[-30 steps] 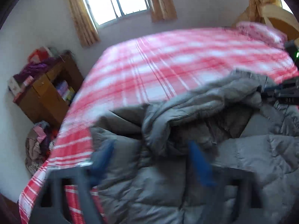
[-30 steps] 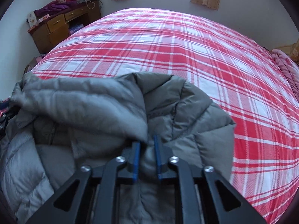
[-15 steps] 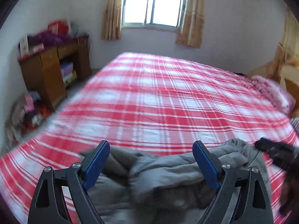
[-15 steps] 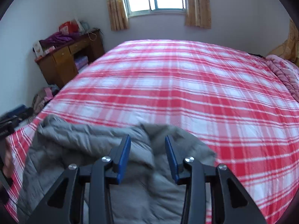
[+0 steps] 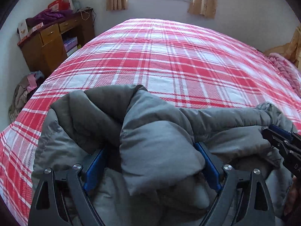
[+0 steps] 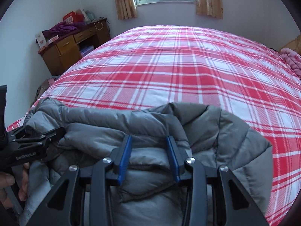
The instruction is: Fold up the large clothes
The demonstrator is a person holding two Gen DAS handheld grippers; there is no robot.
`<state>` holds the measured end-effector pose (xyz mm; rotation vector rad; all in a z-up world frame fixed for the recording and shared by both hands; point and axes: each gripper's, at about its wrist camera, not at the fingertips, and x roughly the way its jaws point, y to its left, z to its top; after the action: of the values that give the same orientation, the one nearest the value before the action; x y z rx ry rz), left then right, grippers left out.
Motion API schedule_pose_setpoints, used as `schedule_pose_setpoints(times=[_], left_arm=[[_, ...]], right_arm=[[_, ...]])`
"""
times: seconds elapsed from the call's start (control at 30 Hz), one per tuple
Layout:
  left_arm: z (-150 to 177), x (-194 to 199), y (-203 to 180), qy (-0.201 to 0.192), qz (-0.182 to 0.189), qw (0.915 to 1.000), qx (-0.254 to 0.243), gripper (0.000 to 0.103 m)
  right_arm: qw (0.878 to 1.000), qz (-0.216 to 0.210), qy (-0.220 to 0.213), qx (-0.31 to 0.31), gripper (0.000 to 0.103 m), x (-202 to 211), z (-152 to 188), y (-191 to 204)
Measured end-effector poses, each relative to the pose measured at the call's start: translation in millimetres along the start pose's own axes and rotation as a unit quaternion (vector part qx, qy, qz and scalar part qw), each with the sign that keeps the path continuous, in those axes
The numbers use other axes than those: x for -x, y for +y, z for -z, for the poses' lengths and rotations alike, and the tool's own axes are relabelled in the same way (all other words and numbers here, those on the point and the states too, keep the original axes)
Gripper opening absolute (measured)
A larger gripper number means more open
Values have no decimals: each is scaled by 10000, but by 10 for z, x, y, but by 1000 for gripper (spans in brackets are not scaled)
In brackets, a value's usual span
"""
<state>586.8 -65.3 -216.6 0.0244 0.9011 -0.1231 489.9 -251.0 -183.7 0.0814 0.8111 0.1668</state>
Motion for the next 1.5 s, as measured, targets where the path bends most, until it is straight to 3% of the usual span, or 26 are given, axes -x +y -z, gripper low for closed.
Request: schedule_pose_setpoints(times=[0.43, 1.5], left_arm=[[5, -155, -77, -33, -297, 9995, -114, 95], [13, -177, -48, -1, -254, 9996, -90, 97]], right_arm=[[10000, -15, 61, -17, 39, -178, 97, -23], [9997, 147, 134, 136, 39, -234, 104, 34]])
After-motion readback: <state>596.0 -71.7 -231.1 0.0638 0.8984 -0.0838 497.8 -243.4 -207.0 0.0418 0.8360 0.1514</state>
